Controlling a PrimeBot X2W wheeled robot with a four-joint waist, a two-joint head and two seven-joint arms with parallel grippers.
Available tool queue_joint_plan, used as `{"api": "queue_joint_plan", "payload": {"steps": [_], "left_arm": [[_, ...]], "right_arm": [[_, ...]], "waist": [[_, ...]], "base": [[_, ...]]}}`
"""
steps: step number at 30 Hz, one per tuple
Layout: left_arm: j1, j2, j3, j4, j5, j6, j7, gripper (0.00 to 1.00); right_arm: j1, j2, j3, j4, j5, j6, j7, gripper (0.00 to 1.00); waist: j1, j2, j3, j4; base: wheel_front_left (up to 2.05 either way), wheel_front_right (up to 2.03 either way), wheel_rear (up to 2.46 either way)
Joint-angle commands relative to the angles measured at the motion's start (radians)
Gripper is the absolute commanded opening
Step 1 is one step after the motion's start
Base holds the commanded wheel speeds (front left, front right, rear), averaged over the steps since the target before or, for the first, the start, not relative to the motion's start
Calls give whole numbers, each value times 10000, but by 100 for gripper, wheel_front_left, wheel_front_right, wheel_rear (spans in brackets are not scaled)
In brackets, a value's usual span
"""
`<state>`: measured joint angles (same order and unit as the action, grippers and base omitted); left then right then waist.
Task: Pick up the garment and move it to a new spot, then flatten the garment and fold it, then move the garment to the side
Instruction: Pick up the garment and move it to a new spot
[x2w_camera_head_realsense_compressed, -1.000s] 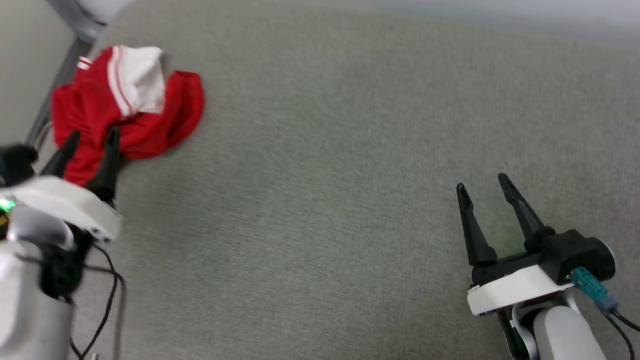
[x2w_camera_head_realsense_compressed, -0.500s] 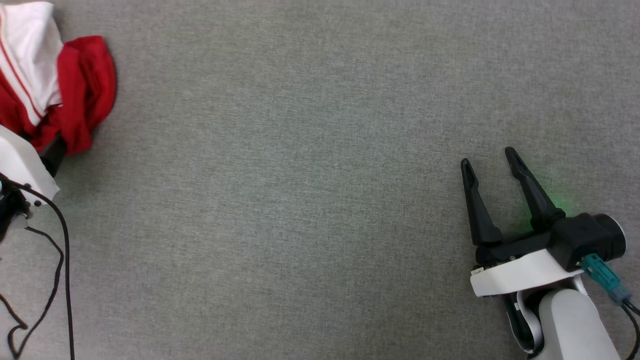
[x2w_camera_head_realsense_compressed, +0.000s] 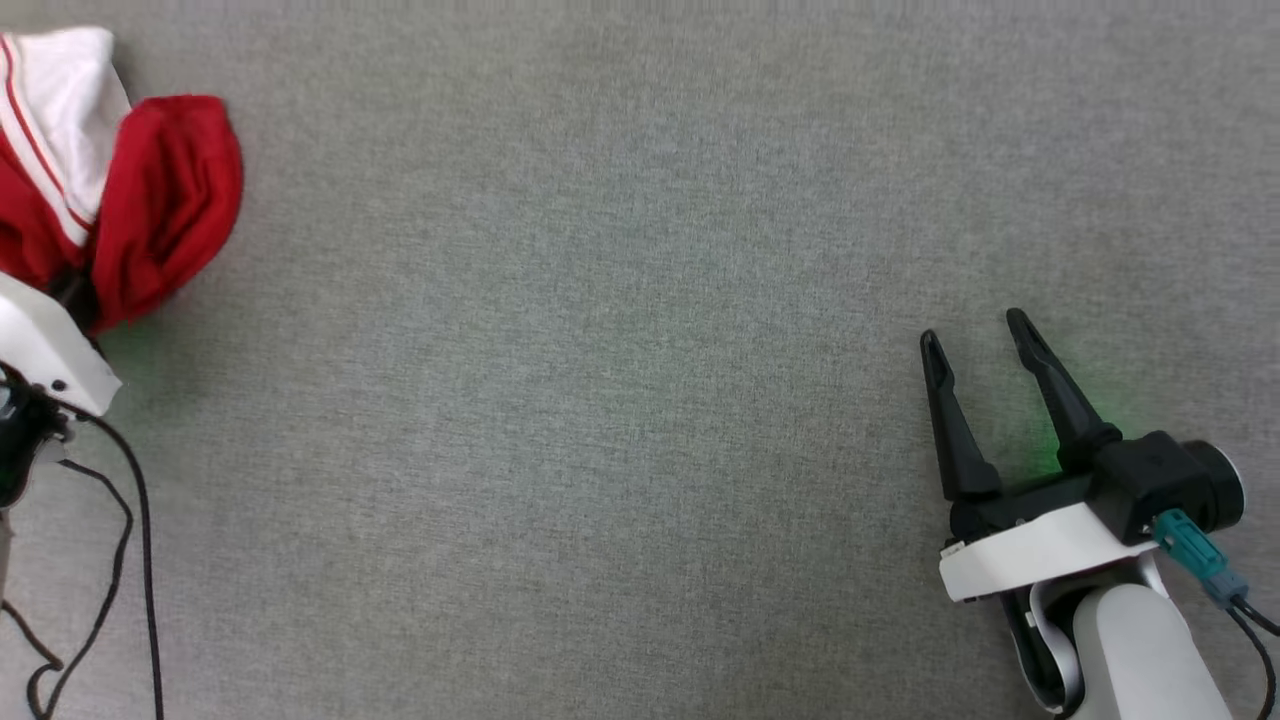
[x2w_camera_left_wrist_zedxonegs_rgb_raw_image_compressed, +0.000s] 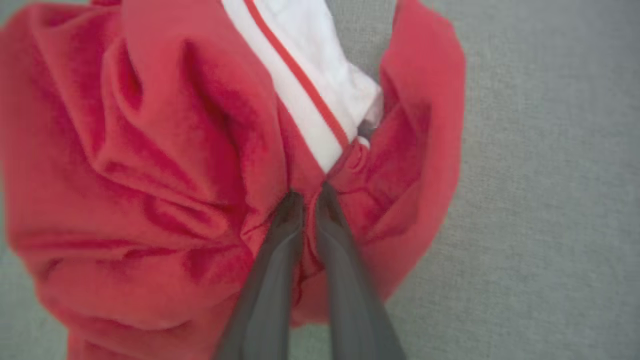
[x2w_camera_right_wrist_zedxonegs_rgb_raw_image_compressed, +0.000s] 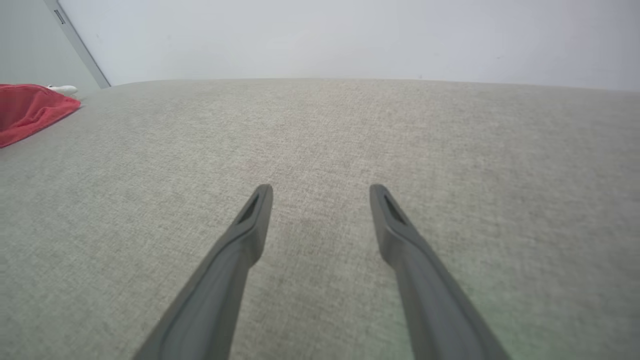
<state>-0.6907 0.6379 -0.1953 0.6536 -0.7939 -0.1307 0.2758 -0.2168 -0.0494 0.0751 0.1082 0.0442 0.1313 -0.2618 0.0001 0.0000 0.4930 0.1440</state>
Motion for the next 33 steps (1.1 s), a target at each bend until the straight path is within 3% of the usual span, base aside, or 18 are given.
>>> {"api": "queue_joint_plan", "payload": {"steps": [1, 9, 15, 24, 29, 33], "left_arm": [[127, 96, -34, 19, 38, 5, -263, 0], [513, 599, -338, -368, 562, 5, -2654, 0], [887, 753, -788, -1349, 1149, 6, -3404, 0], [1388, -62, -2058, -4221, 1546, 392, -2205, 0], [1586, -1101, -2984, -5144, 1718, 778, -1604, 0], [1760, -2055, -3834, -5128, 1930, 837, -1535, 0]], "right_arm": [[86, -15, 5, 55, 58, -10, -1, 100], [440, -12, 75, 542, 440, -10, -28, 100], [740, -9, -104, 763, 779, -10, -32, 100], [796, -9, -552, 879, 1171, -9, -35, 100], [742, -9, -790, 756, 1325, -9, -36, 100], [616, -6, -976, 655, 1342, -9, -36, 100]], "waist": [[-1, 0, -277, -20], [-1, 0, -1840, -174], [-1, 0, -2969, -352], [-1, 0, -3695, -1171], [-1, 0, -3645, -1744], [-1, 0, -3479, -2224]], "base": [[0, 0, 0], [0, 0, 0], [0, 0, 0], [0, 0, 0], [0, 0, 0], [0, 0, 0]]}}
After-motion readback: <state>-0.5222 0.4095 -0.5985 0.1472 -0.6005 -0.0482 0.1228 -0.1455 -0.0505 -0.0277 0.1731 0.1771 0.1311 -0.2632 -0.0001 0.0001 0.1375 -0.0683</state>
